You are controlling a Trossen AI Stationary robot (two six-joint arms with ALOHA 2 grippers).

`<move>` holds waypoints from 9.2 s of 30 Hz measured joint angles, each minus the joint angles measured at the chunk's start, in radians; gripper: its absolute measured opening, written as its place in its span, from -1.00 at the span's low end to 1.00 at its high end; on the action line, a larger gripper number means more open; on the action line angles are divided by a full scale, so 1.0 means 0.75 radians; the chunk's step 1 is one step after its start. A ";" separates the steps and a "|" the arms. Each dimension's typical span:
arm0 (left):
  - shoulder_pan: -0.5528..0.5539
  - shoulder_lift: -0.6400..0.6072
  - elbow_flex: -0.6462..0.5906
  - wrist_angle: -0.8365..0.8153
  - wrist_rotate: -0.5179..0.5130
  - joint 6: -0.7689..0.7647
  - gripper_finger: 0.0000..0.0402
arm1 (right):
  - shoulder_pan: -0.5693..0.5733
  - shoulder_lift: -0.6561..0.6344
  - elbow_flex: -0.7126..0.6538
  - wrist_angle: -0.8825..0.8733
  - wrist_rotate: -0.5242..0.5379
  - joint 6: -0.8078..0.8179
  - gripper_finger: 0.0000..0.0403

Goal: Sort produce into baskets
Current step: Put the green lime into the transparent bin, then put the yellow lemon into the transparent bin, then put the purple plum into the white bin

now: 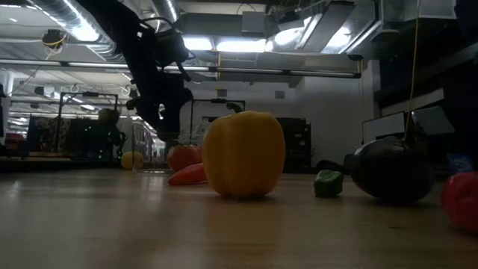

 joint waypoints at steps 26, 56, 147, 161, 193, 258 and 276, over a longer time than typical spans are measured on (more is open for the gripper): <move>0.029 0.000 0.000 -0.001 -0.004 0.091 0.49 | 0.000 0.000 0.000 -0.001 0.000 -0.008 0.54; 0.495 -0.003 0.319 -0.343 -0.004 -0.508 0.49 | 0.000 0.001 0.000 -0.001 0.000 0.002 0.54; 0.363 -0.020 0.202 -0.174 0.401 -0.052 0.10 | 0.000 0.000 0.000 -0.001 0.036 0.001 0.54; 0.179 -0.020 0.201 -0.182 0.392 0.083 0.10 | 0.000 0.000 0.000 -0.001 0.036 0.001 0.54; 0.178 -0.016 0.199 -0.270 0.385 0.252 0.45 | -0.136 0.000 0.148 -0.079 0.071 -0.221 0.54; 0.177 -0.016 0.199 -0.281 0.386 0.253 0.46 | -0.513 0.000 0.154 0.351 -0.036 -0.325 0.76; 0.177 -0.015 0.199 -0.281 0.386 0.253 0.46 | -0.514 0.052 0.015 0.518 0.011 -0.249 0.75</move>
